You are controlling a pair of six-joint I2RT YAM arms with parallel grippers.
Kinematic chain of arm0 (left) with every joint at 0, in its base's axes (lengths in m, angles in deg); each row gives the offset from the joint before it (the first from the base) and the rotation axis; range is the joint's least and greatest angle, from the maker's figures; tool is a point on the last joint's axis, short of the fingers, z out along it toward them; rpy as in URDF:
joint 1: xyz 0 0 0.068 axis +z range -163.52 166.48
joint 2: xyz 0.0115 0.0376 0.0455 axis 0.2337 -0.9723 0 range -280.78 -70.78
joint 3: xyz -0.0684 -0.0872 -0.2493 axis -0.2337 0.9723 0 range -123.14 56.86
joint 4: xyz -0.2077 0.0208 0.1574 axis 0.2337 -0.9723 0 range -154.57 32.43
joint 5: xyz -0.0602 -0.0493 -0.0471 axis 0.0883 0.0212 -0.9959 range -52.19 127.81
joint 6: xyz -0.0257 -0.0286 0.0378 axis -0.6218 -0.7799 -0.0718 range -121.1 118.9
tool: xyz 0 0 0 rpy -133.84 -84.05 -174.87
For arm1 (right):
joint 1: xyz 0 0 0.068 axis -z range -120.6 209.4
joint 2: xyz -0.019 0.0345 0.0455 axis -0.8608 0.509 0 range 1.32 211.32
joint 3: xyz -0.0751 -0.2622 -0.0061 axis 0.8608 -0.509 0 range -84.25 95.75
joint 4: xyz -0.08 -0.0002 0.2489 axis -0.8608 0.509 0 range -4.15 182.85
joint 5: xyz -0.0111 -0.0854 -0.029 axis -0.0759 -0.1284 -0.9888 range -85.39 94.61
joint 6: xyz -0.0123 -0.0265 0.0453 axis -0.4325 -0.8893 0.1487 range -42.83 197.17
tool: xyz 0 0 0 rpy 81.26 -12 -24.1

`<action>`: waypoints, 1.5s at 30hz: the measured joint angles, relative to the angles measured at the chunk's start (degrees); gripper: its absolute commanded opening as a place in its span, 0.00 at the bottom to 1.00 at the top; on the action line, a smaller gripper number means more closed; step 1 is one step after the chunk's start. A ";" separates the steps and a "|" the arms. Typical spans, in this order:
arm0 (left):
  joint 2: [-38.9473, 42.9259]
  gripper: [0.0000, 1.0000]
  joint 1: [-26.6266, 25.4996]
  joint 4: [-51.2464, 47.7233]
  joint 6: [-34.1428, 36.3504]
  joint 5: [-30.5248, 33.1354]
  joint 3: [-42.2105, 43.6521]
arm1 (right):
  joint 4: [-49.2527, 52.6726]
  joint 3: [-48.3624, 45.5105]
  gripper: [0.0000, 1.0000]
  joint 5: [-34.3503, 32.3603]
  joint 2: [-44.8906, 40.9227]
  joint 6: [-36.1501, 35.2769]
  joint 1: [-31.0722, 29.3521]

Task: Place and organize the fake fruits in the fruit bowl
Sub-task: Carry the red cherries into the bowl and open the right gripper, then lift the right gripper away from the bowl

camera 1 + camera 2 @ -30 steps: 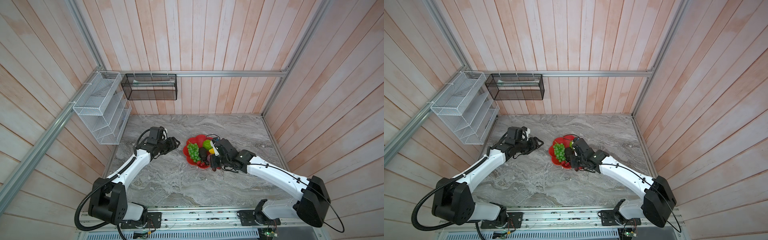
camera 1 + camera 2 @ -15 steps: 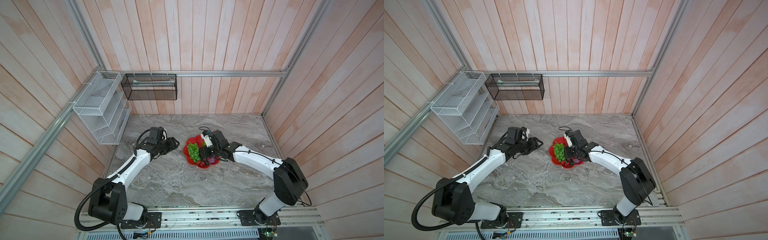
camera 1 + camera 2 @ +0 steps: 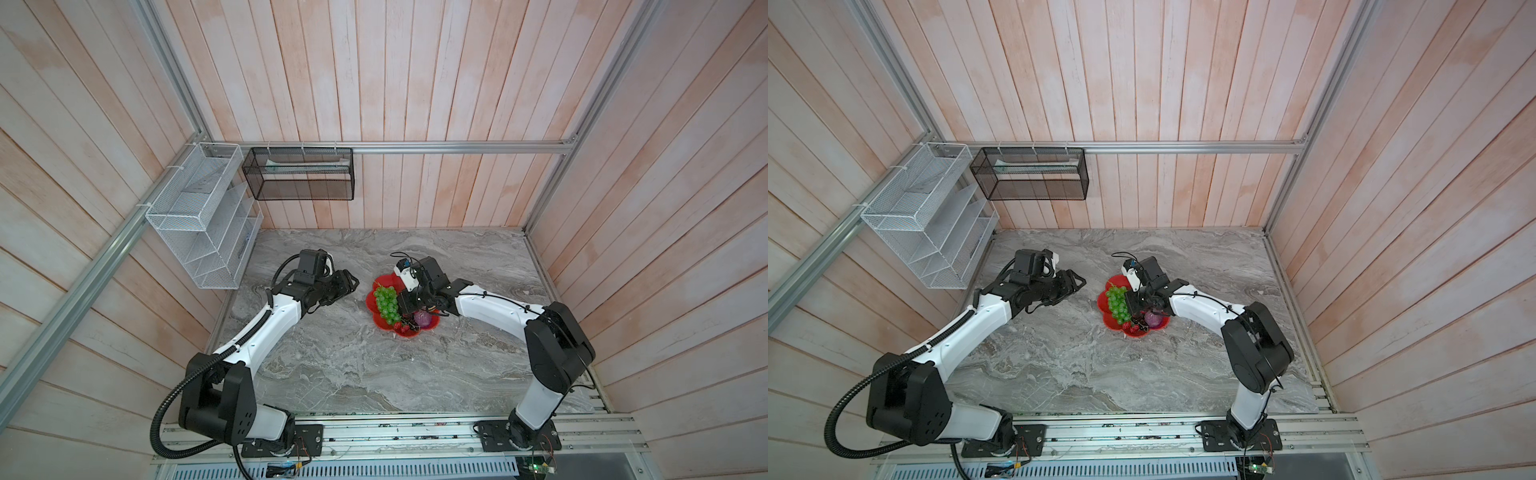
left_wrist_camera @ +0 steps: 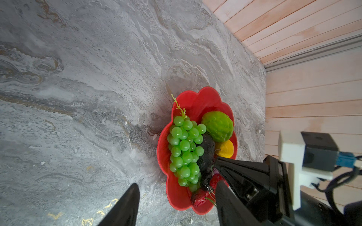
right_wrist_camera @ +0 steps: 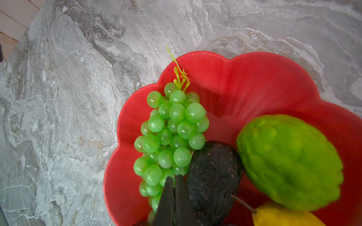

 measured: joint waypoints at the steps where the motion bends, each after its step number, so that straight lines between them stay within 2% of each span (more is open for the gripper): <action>1: -0.17 0.66 0.00 -0.28 0.13 0.00 -0.31 | 0.09 0.17 0.07 0.09 0.00 -0.17 0.00; 6: -0.28 0.66 0.00 -1.05 0.35 0.00 -1.36 | 1.38 0.52 0.12 0.02 -0.48 -1.01 0.04; 17: 0.33 0.66 0.00 -2.60 0.46 -0.02 -1.75 | 2.95 0.50 0.13 -0.17 -5.27 -1.66 0.04; 23: 1.29 0.67 0.00 -3.63 0.74 -0.02 -1.77 | 4.09 0.24 0.23 -0.42 -6.62 -1.90 0.04; 27: 2.10 0.74 0.00 -4.59 1.84 -0.04 -1.81 | 5.27 -1.05 0.30 -2.01 -10.23 -1.53 0.04; 30: 3.02 0.75 0.00 -5.38 2.82 0.15 -1.81 | 5.68 -1.88 0.37 -4.63 -15.19 -1.03 0.22; 32: 3.78 0.79 0.00 -5.55 3.56 0.59 -1.81 | 5.90 -1.97 0.44 -5.62 -18.51 -0.48 1.03; 33: 4.24 0.82 0.00 -5.51 4.11 1.22 -1.81 | 5.92 -1.97 0.72 -5.97 -20.00 -0.22 1.81; 34: 4.76 0.85 0.00 -5.51 4.61 2.01 -1.81 | 5.99 -1.97 0.93 -6.25 -21.31 0.13 2.97; 35: 5.20 0.86 0.00 -5.46 5.22 2.78 -1.81 | 6.01 -1.97 0.98 -6.51 -22.23 0.42 4.22; 41: 7.82 0.88 2.67 -3.74 10.40 8.41 -1.44 | 3.87 -4.37 0.98 -11.15 -26.14 0.09 12.83; 42: 8.76 0.90 3.67 -1.79 11.91 9.86 -0.33 | 1.97 -6.43 0.98 -11.89 -27.54 -0.28 14.38; 43: 9.90 1.00 4.42 -0.17 13.35 11.26 1.16 | -0.13 -8.87 0.98 -12.37 -29.18 -0.90 16.00; 45: 13.46 1.00 5.90 4.81 17.27 14.45 6.34 | -6.40 -15.74 0.98 -12.61 -33.29 -2.56 20.83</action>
